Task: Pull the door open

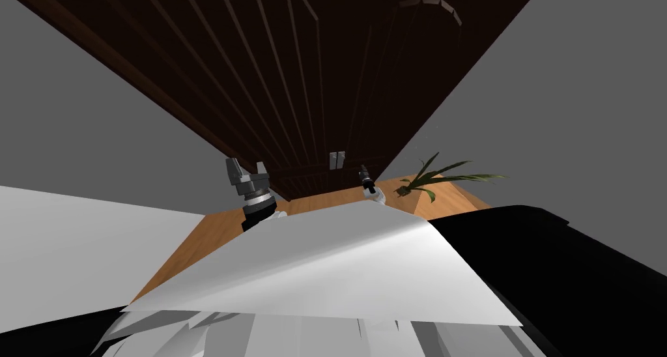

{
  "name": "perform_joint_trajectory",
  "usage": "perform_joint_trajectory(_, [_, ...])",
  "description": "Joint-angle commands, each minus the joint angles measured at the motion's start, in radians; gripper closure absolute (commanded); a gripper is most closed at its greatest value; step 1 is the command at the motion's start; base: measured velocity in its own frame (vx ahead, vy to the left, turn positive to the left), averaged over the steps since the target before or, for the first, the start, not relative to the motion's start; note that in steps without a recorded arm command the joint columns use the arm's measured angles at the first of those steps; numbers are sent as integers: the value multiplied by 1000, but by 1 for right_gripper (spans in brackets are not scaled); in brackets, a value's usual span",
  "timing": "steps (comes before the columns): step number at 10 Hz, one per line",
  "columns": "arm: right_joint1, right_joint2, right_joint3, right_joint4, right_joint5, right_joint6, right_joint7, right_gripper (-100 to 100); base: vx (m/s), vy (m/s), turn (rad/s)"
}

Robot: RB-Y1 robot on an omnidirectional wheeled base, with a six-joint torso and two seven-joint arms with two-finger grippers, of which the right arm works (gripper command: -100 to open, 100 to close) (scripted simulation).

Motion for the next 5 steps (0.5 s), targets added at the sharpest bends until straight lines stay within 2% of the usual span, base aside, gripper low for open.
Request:
perform_joint_trajectory(1, [-11, -26, -18, 26, -11, -9, -13, -100, 157, 0, 113])
perform_joint_trajectory(3, [-22, -33, -16, 33, -16, -18, -22, -100, 204, 9, 133])
perform_joint_trajectory(5, [-44, -23, 4, 31, -17, -28, -28, -100, 215, 35, 184])
